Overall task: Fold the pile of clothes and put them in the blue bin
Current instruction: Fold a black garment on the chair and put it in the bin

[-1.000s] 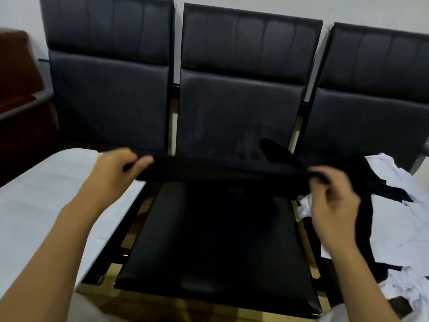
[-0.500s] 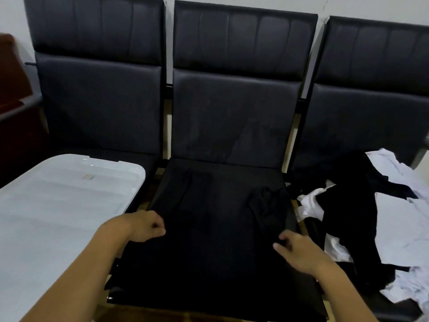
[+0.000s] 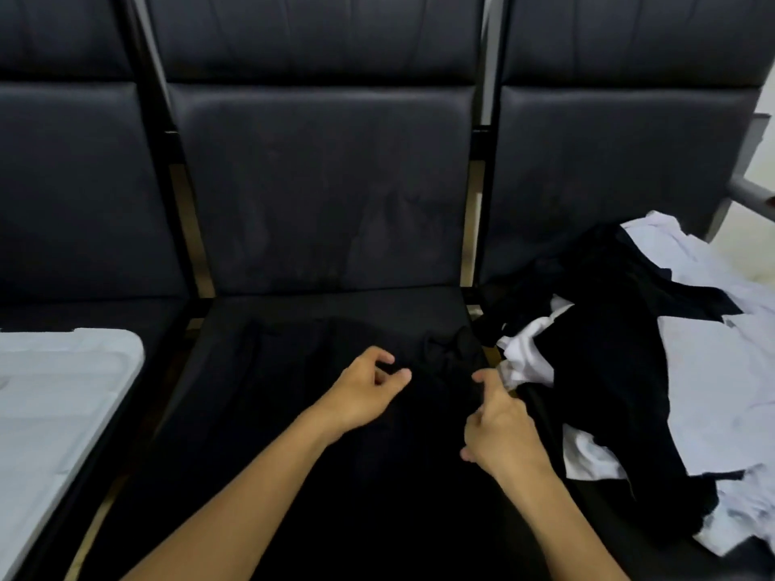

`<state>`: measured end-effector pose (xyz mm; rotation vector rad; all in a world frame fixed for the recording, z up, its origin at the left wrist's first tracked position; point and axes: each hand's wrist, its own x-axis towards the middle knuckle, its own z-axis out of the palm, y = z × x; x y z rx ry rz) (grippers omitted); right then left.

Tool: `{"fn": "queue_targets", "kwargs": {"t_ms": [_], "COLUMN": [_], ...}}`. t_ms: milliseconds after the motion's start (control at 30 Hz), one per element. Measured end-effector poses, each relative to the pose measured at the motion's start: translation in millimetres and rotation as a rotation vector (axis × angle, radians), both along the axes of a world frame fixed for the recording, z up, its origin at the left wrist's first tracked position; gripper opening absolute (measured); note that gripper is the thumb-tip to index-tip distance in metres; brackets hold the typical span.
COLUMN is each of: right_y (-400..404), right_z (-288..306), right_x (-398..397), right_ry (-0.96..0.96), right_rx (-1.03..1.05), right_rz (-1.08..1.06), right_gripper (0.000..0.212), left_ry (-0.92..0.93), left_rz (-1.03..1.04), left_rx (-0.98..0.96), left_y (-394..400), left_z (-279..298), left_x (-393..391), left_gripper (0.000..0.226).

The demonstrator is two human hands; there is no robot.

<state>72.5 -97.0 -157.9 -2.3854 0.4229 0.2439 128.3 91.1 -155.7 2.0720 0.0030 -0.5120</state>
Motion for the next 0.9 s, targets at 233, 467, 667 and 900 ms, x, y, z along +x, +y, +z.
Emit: {"fn": "queue_targets", "kwargs": {"t_ms": [233,467,667,900], "right_y": [-17.1,-27.0,-90.2,-113.2], "right_z": [3.8,25.3,47.2,55.7], "right_x": [4.4,7.6,-10.8,-24.4], "right_ry": [0.1,-0.214,0.01,0.344], "right_rx": [0.096,0.519,0.335,0.09], "right_rz": [0.169,-0.073,-0.165,-0.078], "right_gripper": [0.058,0.025,0.018,0.04], "left_ry": [0.011,0.008,-0.144,-0.337], "left_rz": [-0.069,-0.341,-0.468,-0.527], "left_rx": [0.499,-0.159,0.238,0.83], "left_y": [-65.9,-85.4,-90.7,-124.0], "left_z": [-7.7,55.2,24.0,-13.9], "left_x": [37.6,20.9,53.3,72.8], "left_gripper": [0.046,0.025,0.038,0.058]}}
